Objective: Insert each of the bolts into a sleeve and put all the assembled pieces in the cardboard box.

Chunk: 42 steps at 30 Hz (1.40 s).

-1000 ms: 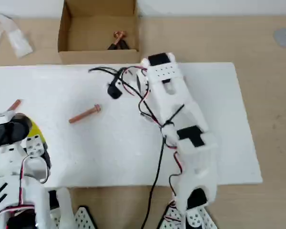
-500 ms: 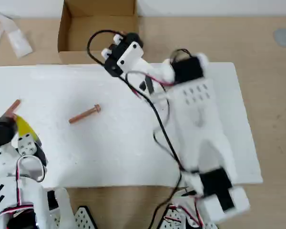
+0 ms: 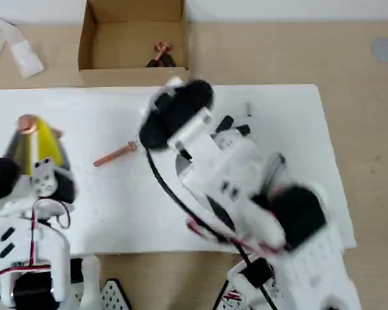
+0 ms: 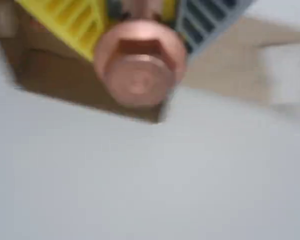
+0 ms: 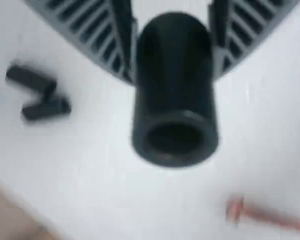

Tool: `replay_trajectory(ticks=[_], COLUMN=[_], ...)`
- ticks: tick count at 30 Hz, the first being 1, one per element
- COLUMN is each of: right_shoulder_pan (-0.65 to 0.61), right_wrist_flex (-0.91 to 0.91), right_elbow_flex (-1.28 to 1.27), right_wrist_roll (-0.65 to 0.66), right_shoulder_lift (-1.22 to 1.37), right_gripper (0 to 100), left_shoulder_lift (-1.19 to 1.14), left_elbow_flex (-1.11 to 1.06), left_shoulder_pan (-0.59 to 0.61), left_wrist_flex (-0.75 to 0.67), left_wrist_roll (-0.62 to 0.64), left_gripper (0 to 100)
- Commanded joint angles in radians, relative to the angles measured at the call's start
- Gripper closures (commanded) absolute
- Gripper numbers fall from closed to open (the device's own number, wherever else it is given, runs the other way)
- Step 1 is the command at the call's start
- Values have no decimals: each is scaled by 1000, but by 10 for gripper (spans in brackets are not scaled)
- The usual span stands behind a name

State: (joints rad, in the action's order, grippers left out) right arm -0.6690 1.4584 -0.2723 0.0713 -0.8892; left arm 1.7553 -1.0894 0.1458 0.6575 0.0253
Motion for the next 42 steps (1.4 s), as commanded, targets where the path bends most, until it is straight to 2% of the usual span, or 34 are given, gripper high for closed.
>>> replay_trajectory(ticks=[1, 8, 10, 13, 16, 20, 27, 34, 42], right_shoulder_pan=[-19, -28, -54, -87, -90, -90, -88, -90, -90], right_wrist_flex=[-218, -667, -753, -824, -848, -848, -848, -848, -895], right_elbow_flex=[-272, -852, -952, -1023, -1043, -1046, -1046, -1044, -1041], right_wrist_roll=[-6, -14, -17, -95, -160, -175, -173, -175, -175], right_shoulder_lift=[-229, -539, -558, -558, -558, -558, -564, -565, -567], right_gripper=[989, 989, 989, 989, 989, 989, 989, 989, 989], left_shoulder_lift=[4, 2, 2, 1, -22, -133, -295, -323, -325], left_elbow_flex=[6, 48, 78, 127, 183, 295, 488, 529, 445], left_shoulder_pan=[-114, -282, -333, -405, -474, -559, -583, -580, -580], left_wrist_flex=[-44, -37, -37, -12, 66, 206, 336, 341, 273], left_wrist_roll=[3, 6, 6, 6, 6, 8, 11, 84, 132], left_gripper=[995, 995, 995, 995, 996, 996, 995, 995, 994])
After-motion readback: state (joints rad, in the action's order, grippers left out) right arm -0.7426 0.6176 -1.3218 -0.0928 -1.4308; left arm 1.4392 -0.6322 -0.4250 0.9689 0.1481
